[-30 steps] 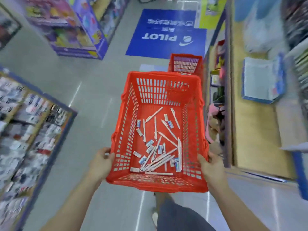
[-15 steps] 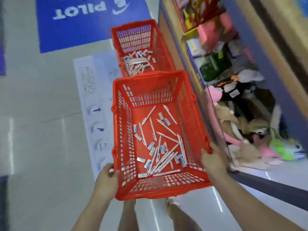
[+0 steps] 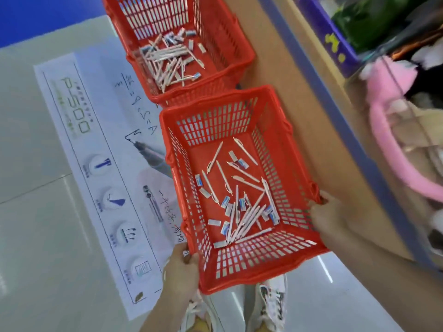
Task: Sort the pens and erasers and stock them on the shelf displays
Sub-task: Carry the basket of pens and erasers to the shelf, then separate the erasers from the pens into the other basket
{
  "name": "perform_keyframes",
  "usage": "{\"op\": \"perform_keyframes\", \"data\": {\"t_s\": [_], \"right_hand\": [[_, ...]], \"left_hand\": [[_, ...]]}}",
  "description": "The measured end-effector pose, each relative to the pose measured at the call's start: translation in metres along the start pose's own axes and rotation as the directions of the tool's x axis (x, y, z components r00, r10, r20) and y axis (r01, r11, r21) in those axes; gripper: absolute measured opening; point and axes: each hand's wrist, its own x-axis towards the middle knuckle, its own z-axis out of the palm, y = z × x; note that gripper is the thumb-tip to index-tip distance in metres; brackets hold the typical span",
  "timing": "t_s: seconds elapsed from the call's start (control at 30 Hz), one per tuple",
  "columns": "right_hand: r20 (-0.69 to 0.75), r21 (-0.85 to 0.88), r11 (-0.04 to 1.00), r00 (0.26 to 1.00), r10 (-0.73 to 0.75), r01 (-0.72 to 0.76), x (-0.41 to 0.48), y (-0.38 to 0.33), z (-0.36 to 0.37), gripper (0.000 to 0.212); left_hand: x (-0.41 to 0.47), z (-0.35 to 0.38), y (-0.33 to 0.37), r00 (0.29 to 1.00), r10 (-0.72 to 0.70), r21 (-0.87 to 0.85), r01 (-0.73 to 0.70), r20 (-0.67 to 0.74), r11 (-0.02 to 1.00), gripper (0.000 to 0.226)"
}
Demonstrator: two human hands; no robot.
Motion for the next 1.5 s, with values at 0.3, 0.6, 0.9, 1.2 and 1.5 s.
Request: {"op": "perform_keyframes", "data": {"t_s": [0.3, 0.6, 0.9, 1.2, 1.5], "right_hand": [[-0.077, -0.099, 0.983, 0.984, -0.162, 0.154, 0.037, -0.037, 0.025, 0.029], [0.163, 0.095, 0.993, 0.983, -0.087, 0.072, 0.039, -0.082, 0.012, 0.043], [0.279, 0.102, 0.993, 0.956, -0.088, 0.062, -0.028, -0.123, -0.03, 0.035], [0.229, 0.194, 0.977, 0.972, 0.045, -0.091, -0.149, -0.202, -0.03, 0.041], [0.083, 0.342, 0.936, 0.995, 0.054, -0.079, -0.177, -0.345, 0.079, 0.027]], "left_hand": [[0.021, 0.025, 0.027, 0.999, 0.043, -0.017, -0.043, 0.023, 0.999, 0.033], [0.021, 0.027, 0.048, 0.973, -0.059, 0.325, -0.017, 0.223, 0.946, 0.027], [-0.05, -0.036, 0.116, 0.97, 0.156, 0.574, -0.236, 0.186, 0.784, 0.045], [-0.098, -0.182, 0.233, 0.941, 0.331, 0.327, -0.335, 0.071, 0.884, 0.033], [-0.003, -0.293, 0.392, 0.858, 0.487, 0.452, -0.502, 0.159, 0.737, 0.038]]}}
